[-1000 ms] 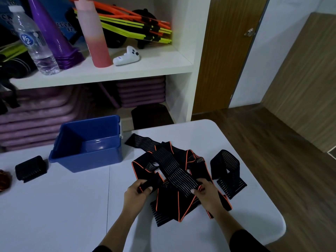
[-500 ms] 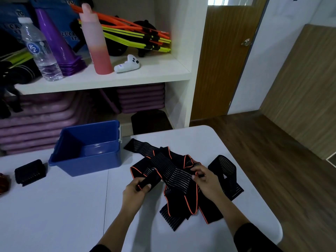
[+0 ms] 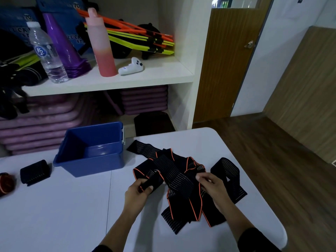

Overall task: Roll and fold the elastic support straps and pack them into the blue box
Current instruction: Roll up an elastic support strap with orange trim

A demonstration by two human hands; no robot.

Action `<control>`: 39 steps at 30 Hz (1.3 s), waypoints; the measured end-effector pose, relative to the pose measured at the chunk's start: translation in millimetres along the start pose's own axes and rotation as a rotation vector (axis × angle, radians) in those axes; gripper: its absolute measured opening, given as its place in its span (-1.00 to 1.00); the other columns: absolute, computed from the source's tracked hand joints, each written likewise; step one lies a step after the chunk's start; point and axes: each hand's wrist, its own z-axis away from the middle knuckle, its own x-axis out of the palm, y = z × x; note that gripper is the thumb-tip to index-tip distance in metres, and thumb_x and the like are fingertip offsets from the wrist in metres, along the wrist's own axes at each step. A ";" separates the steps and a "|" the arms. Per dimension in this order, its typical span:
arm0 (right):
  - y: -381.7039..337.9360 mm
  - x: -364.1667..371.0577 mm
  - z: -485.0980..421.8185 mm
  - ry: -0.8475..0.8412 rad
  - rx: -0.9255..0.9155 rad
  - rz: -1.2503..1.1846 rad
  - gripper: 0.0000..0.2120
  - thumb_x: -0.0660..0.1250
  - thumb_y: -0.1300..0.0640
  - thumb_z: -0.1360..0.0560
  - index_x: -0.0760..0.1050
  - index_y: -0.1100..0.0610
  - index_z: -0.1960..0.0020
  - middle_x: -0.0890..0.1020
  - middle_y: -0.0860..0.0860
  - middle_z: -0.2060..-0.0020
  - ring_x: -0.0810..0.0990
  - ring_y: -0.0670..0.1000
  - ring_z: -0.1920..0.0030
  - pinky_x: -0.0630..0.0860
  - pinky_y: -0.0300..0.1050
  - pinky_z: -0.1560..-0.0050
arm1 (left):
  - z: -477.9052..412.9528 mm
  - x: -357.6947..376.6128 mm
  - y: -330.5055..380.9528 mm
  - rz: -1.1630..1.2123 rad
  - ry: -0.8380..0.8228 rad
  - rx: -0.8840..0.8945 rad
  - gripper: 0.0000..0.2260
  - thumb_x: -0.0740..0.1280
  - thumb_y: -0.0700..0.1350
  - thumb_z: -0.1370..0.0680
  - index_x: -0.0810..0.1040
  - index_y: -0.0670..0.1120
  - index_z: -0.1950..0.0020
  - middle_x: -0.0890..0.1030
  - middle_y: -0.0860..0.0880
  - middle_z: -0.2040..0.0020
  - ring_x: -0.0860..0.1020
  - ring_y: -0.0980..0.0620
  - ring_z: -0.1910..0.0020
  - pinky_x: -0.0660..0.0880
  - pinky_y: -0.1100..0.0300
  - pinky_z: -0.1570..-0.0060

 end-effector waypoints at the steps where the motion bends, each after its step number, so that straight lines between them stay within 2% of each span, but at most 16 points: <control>1: -0.7 -0.2 -0.7 0.027 0.000 0.007 -0.94 0.42 0.10 -0.45 0.66 0.05 0.11 0.69 -0.01 0.07 0.64 -0.04 -0.02 0.54 -0.15 -0.08 | -0.6 0.5 0.7 -0.005 -0.004 0.005 -0.87 0.39 -0.20 -0.46 0.59 0.04 0.11 0.62 0.01 0.20 0.57 -0.05 0.17 0.55 -0.02 0.04; 3: -4.2 -1.3 -2.5 0.080 -0.029 0.032 -0.94 0.42 0.16 -0.45 0.66 0.03 0.14 0.69 -0.02 0.10 0.63 -0.03 -0.03 0.52 -0.16 -0.08 | -2.0 1.8 2.8 -0.009 -0.010 0.015 -0.88 0.39 -0.19 -0.46 0.58 0.04 0.10 0.62 -0.01 0.21 0.57 -0.08 0.18 0.55 -0.02 0.06; 6: -17.6 -1.0 -4.7 0.077 -0.105 0.077 -0.68 0.42 0.42 -0.37 0.61 0.01 0.07 0.67 0.02 0.04 0.62 0.00 -0.08 0.52 -0.11 -0.14 | -4.2 3.2 12.6 0.008 -0.004 0.030 -0.86 0.40 -0.17 -0.45 0.58 0.08 0.10 0.62 -0.01 0.19 0.58 -0.09 0.15 0.56 -0.03 0.04; 9: -43.9 3.4 -6.7 0.040 -0.152 0.087 -0.55 0.37 0.48 -0.34 0.59 -0.03 0.00 0.65 0.04 -0.02 0.64 0.01 -0.03 0.59 -0.11 -0.04 | -9.9 0.5 28.6 0.018 0.009 0.067 -0.86 0.41 -0.16 -0.45 0.58 0.11 0.12 0.63 0.01 0.18 0.59 -0.06 0.15 0.55 -0.01 0.01; 12: -79.5 10.9 -8.6 0.003 -0.246 0.174 -0.58 0.38 0.42 -0.38 0.54 -0.03 -0.07 0.63 -0.05 0.00 0.62 -0.11 0.01 0.55 -0.38 0.12 | -18.2 -6.0 52.0 0.025 0.021 0.132 -0.88 0.40 -0.16 -0.46 0.59 0.07 0.10 0.64 0.00 0.14 0.60 -0.04 0.08 0.56 0.03 -0.01; 15: -119.8 20.1 -9.8 -0.050 -0.326 0.161 -0.60 0.38 0.43 -0.39 0.50 0.05 -0.12 0.64 -0.04 0.09 0.60 -0.17 0.05 0.49 -0.49 0.17 | -27.6 -17.2 82.3 0.044 0.023 0.191 -0.88 0.40 -0.13 -0.46 0.58 0.05 0.04 0.65 -0.03 0.10 0.62 -0.03 0.06 0.58 0.04 0.00; 18: -159.6 26.1 -8.9 -0.133 -0.422 0.165 -0.60 0.36 0.42 -0.42 0.50 -0.01 -0.10 0.61 0.01 -0.04 0.58 -0.08 -0.07 0.53 -0.36 0.00 | -33.9 -34.0 114.9 0.095 0.031 0.253 -0.86 0.43 -0.03 -0.39 0.60 0.08 0.06 0.67 -0.02 0.10 0.63 -0.02 0.06 0.57 -0.01 -0.05; 20: -184.1 28.9 -5.8 -0.175 -0.478 0.156 -0.61 0.34 0.40 -0.44 0.52 -0.06 -0.07 0.58 0.01 -0.11 0.57 -0.09 -0.13 0.55 -0.24 -0.09 | -33.8 -45.3 136.7 0.145 0.029 0.300 -0.89 0.43 -0.07 -0.41 0.62 0.04 0.08 0.67 -0.04 0.14 0.64 -0.06 0.08 0.57 0.00 -0.01; 22: -206.4 31.3 -3.6 -0.177 -0.528 0.120 -0.61 0.33 0.40 -0.46 0.53 -0.09 -0.06 0.58 0.01 -0.11 0.59 -0.11 -0.10 0.57 -0.28 -0.01 | -31.9 -55.6 157.9 0.206 0.028 0.351 -0.94 0.40 -0.15 -0.46 0.62 -0.01 0.10 0.66 -0.02 0.20 0.64 -0.02 0.14 0.57 0.17 0.13; 24: -226.5 34.3 -3.6 -0.168 -0.560 0.093 -0.62 0.32 0.38 -0.48 0.53 -0.09 -0.05 0.59 0.00 -0.10 0.60 -0.13 -0.07 0.57 -0.32 0.06 | -27.3 -65.1 179.9 0.272 0.032 0.406 -0.93 0.38 -0.21 -0.48 0.61 -0.05 0.15 0.64 0.09 0.31 0.61 0.11 0.24 0.50 0.36 0.27; 26: -243.6 37.4 -5.5 -0.167 -0.566 0.069 -0.65 0.30 0.37 -0.49 0.53 -0.06 -0.08 0.60 0.01 -0.10 0.61 -0.14 -0.04 0.58 -0.31 0.10 | -23.2 -74.8 198.9 0.329 0.049 0.454 -0.90 0.36 -0.26 -0.48 0.58 -0.07 0.18 0.60 0.14 0.42 0.56 0.24 0.36 0.44 0.46 0.36; 27: -251.1 39.0 -6.6 -0.166 -0.565 0.061 -0.67 0.29 0.36 -0.50 0.53 -0.03 -0.09 0.60 0.02 -0.11 0.61 -0.12 -0.04 0.59 -0.27 0.08 | -21.8 -80.0 206.7 0.343 0.056 0.471 -0.90 0.36 -0.26 -0.48 0.58 -0.07 0.18 0.59 0.14 0.41 0.55 0.27 0.37 0.44 0.46 0.35; 30: -271.1 44.4 -9.5 -0.158 -0.578 0.050 -0.71 0.28 0.34 -0.51 0.54 0.03 -0.13 0.60 0.08 -0.13 0.61 -0.05 -0.07 0.59 -0.06 -0.09 | -19.2 -93.5 224.6 0.365 0.030 0.524 -0.92 0.35 -0.23 -0.50 0.61 -0.11 0.06 0.63 0.03 0.25 0.60 0.15 0.24 0.50 0.33 0.24; 33: -284.9 50.5 -9.9 -0.148 -0.592 0.034 -0.73 0.28 0.32 -0.52 0.56 -0.02 -0.06 0.61 0.07 -0.11 0.58 0.02 -0.15 0.52 0.09 -0.21 | -17.8 -102.2 235.6 0.411 -0.012 0.541 -0.88 0.31 -0.23 -0.51 0.61 -0.11 0.00 0.66 0.04 0.22 0.62 0.12 0.21 0.51 0.28 0.23; 36: -292.4 58.3 -8.7 -0.152 -0.590 0.007 -0.74 0.29 0.30 -0.52 0.56 -0.05 -0.02 0.62 0.05 -0.08 0.57 0.04 -0.16 0.52 0.08 -0.22 | -14.3 -108.2 241.3 0.432 -0.042 0.548 -0.87 0.30 -0.22 -0.52 0.61 -0.08 0.01 0.66 0.04 0.20 0.62 0.10 0.17 0.51 0.16 0.11; 39: -294.4 70.3 -7.0 -0.190 -0.558 -0.063 -0.75 0.27 0.31 -0.52 0.55 0.03 -0.09 0.64 -0.01 -0.02 0.61 -0.05 -0.07 0.55 -0.05 -0.15 | -13.6 -115.2 240.7 0.438 -0.047 0.556 -0.88 0.30 -0.22 -0.52 0.62 -0.06 0.05 0.66 0.07 0.23 0.62 0.11 0.20 0.50 0.16 0.15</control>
